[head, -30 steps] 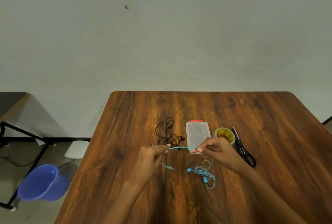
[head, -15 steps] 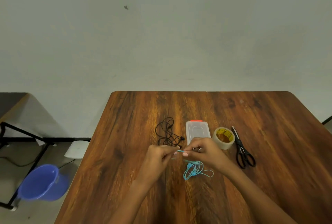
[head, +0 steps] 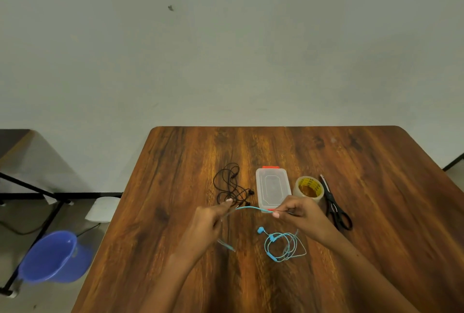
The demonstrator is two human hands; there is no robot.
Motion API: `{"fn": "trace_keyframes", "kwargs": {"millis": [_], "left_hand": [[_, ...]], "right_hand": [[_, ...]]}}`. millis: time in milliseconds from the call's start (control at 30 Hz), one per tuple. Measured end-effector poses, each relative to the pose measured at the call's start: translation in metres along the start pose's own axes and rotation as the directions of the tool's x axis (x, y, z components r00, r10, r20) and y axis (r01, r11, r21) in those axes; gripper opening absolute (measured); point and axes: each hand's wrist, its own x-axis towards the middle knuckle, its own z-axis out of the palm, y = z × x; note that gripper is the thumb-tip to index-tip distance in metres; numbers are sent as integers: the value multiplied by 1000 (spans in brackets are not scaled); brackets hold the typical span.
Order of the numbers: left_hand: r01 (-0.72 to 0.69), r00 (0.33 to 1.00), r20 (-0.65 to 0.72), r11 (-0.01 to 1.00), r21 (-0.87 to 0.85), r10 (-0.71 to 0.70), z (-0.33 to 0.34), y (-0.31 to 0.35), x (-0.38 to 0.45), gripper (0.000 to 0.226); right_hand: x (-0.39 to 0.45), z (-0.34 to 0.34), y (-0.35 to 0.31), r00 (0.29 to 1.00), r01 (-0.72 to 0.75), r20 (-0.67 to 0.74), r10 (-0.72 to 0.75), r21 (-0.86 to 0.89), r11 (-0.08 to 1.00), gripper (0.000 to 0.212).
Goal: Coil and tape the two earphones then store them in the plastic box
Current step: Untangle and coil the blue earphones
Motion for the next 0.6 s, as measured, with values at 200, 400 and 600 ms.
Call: {"fn": "trace_keyframes", "kwargs": {"millis": [200,400,600], "left_hand": [[-39,998,53,996,-85,44,17,24,9,44],[-101,994,-41,991,-88,98,12,37,9,23],[-69,992,-109,997,26,71,-8,22,7,20]], "right_hand": [[8,19,-21,993,103,65,-94,-140,985,6],[11,26,-28,992,111,60,-107,-71,991,3],[0,1,-6,999,30,44,-32,41,999,9]]}}
